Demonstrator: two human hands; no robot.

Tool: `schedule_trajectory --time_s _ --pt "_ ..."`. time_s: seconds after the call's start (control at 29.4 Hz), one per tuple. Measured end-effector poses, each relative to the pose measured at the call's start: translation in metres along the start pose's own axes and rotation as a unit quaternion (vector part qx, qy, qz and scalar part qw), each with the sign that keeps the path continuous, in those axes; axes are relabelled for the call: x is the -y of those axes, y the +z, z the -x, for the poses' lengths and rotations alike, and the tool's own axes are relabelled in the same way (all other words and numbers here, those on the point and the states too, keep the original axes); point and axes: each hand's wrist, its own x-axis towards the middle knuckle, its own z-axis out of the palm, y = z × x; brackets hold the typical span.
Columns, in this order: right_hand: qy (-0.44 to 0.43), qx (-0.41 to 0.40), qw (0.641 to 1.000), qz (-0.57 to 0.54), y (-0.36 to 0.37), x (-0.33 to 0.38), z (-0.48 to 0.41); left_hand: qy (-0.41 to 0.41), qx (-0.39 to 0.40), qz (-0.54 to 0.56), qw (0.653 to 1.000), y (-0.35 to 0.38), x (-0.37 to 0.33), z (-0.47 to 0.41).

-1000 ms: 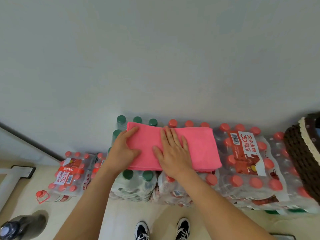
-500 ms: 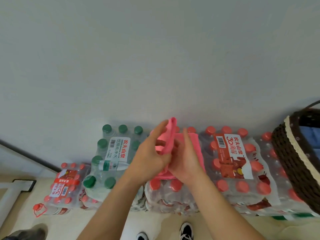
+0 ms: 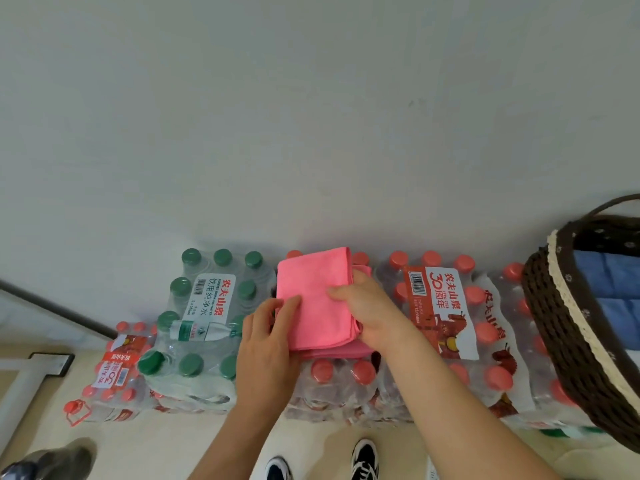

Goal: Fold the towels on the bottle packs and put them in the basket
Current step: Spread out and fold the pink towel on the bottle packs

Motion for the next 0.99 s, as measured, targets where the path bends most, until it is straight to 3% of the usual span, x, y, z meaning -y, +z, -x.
schedule_trajectory --time_s 0.1,0.2,0.51,0.65,0.85,0.99 --pt "-0.066 -0.045 0.988 0.136 -0.011 -0.004 -0.001 0.004 0.007 0.003 1.000 0.006 0.004 -0.002" --pt "-0.115 -0.129 0.946 0.273 -0.022 -0.013 -0.001 -0.002 0.027 0.010 1.000 0.011 0.008 -0.003" --pt "-0.200 -0.174 0.859 0.437 -0.026 -0.024 0.000 0.015 0.083 -0.061 0.995 0.008 0.004 -0.007" --pt "-0.191 -0.200 0.829 0.486 -0.028 -0.029 0.004 0.072 0.054 -0.124 0.988 0.010 -0.001 -0.007" --pt "-0.141 -0.233 0.791 0.548 -0.028 -0.038 0.011 0.116 0.128 -0.174 0.969 0.019 0.001 -0.009" --pt "-0.115 -0.205 0.780 0.580 -0.026 -0.038 0.011 0.116 0.177 -0.190 0.959 0.012 0.001 -0.012"
